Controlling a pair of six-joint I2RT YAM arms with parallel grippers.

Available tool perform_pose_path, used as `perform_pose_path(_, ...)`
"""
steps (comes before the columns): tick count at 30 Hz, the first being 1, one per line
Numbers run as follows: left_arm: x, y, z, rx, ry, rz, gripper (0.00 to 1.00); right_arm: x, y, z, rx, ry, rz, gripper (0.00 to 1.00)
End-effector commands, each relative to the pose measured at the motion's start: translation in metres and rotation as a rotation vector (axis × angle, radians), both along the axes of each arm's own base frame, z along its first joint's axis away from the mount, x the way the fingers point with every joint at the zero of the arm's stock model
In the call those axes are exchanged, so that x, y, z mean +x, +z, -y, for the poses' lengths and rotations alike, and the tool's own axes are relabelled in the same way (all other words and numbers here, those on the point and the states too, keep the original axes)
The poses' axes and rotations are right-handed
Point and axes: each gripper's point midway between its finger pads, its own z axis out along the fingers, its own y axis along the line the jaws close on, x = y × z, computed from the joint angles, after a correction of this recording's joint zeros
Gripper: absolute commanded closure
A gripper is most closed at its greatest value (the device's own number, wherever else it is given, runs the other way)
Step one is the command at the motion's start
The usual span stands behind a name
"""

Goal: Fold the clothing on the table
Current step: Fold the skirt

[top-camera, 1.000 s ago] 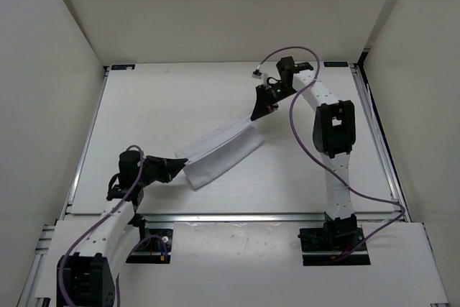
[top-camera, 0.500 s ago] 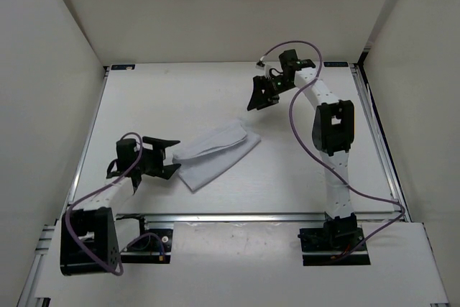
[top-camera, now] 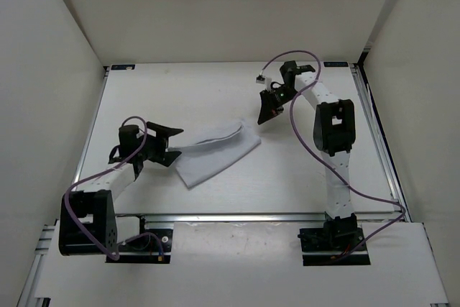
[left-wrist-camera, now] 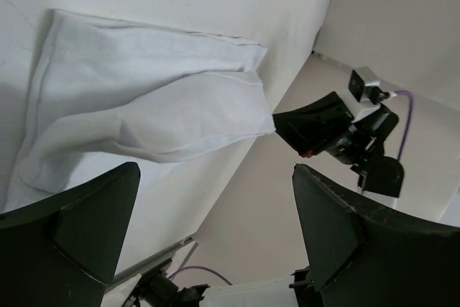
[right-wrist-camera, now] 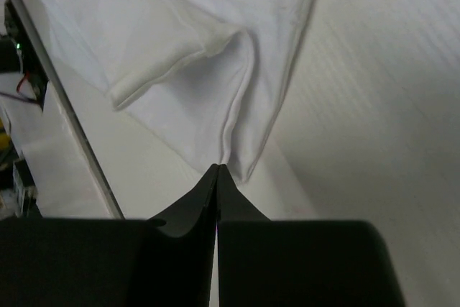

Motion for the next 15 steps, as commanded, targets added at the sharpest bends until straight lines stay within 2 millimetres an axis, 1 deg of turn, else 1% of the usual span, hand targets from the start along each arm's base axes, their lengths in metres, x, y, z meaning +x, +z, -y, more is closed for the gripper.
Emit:
perform_pose_path(1, 0.001, -0.007, 0.0, 0.045, -0.02, 0.007, 0.01, -0.01, 0.05, -0.008, 0.109, 0.109, 0.094, 1.0)
perform_pose_path(2, 0.005, -0.004, 0.0, 0.052, -0.023, 0.013, 0.02, -0.016, 0.048, -0.006, 0.117, 0.149, 0.093, 1.0)
perform_pose_path(3, 0.009, -0.005, 0.0, 0.054, -0.023, 0.01, 0.01, -0.017, 0.047, -0.011, 0.124, 0.195, 0.129, 1.0)
perform_pose_path(5, 0.017, -0.005, -0.002, 0.066, -0.02, 0.012, 0.01, -0.024, 0.044, -0.013, 0.109, 0.231, 0.129, 1.0)
perform_pose_path(6, 0.021, -0.004, -0.001, 0.076, -0.03, 0.014, 0.01, -0.028, 0.039, -0.016, 0.107, 0.242, 0.123, 1.0)
perform_pose_path(7, 0.024, -0.004, -0.005, 0.091, -0.024, 0.015, 0.01, -0.029, 0.035, -0.016, 0.107, 0.232, 0.105, 0.99)
perform_pose_path(8, 0.029, -0.006, -0.005, 0.098, -0.025, 0.009, 0.01, -0.029, 0.028, -0.017, 0.104, 0.238, 0.108, 1.0)
perform_pose_path(9, 0.035, -0.005, -0.006, 0.11, -0.027, 0.015, 0.02, -0.033, 0.027, -0.021, 0.103, 0.25, 0.106, 1.0)
perform_pose_path(10, 0.036, -0.007, -0.007, 0.11, -0.028, 0.011, 0.02, -0.032, 0.021, -0.022, 0.093, 0.256, 0.115, 1.0)
perform_pose_path(11, 0.043, -0.006, -0.008, 0.118, -0.026, 0.017, 0.02, -0.038, 0.013, -0.024, 0.089, 0.269, 0.099, 1.0)
perform_pose_path(13, 0.053, -0.002, -0.007, 0.124, -0.03, 0.039, 0.01, -0.037, 0.008, -0.03, 0.095, 0.285, 0.116, 0.99)
perform_pose_path(14, 0.058, -0.004, -0.009, 0.122, -0.024, 0.033, 0.02, -0.034, 0.009, -0.033, 0.106, 0.291, 0.13, 1.0)
perform_pose_path(15, 0.064, -0.002, -0.003, 0.12, -0.042, 0.042, 0.01, -0.037, 0.008, -0.04, 0.115, 0.302, 0.127, 1.0)
